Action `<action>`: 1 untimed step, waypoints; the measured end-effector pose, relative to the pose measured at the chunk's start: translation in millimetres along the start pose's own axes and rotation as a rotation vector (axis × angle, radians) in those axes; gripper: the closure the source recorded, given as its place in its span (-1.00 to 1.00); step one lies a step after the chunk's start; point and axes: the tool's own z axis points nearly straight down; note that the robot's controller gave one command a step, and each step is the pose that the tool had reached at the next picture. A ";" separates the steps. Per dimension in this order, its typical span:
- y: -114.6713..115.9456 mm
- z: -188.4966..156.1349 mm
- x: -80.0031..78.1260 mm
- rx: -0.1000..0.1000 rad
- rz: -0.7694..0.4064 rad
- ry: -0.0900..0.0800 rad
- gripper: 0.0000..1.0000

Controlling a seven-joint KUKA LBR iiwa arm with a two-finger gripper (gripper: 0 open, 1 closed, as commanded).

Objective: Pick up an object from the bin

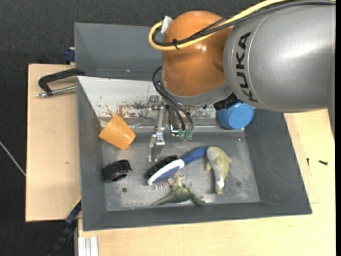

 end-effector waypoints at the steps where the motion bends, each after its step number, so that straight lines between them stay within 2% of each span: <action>1: -48.5 134.0 31.3 0.002 -0.269 0.000 -1.00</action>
Offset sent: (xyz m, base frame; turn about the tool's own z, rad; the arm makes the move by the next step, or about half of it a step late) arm -0.0309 -0.0481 -0.1315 -0.2705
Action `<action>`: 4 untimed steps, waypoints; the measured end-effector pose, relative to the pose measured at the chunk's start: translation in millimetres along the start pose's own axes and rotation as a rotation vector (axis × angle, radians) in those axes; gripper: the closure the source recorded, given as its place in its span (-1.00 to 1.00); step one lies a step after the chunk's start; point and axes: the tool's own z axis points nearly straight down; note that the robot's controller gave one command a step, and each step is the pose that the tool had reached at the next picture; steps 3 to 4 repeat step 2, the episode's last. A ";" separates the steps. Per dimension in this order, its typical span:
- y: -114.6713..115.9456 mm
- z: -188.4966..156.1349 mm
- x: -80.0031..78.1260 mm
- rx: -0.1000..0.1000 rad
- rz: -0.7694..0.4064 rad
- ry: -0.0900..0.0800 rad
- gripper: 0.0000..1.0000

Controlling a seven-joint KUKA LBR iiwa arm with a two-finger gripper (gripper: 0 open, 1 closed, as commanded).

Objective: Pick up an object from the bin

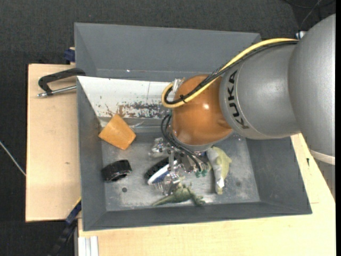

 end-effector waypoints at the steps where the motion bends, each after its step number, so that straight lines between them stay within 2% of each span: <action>1: 1.8 -3.2 -2.3 -0.002 -0.001 -0.007 1.00; 2: -7.4 -153.9 -8.1 0.001 -0.063 -0.021 1.00; 4: -7.4 -153.9 -8.1 0.001 -0.063 -0.021 1.00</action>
Offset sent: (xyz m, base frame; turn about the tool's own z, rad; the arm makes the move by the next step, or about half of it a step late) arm 0.0000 0.0000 0.0000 0.0000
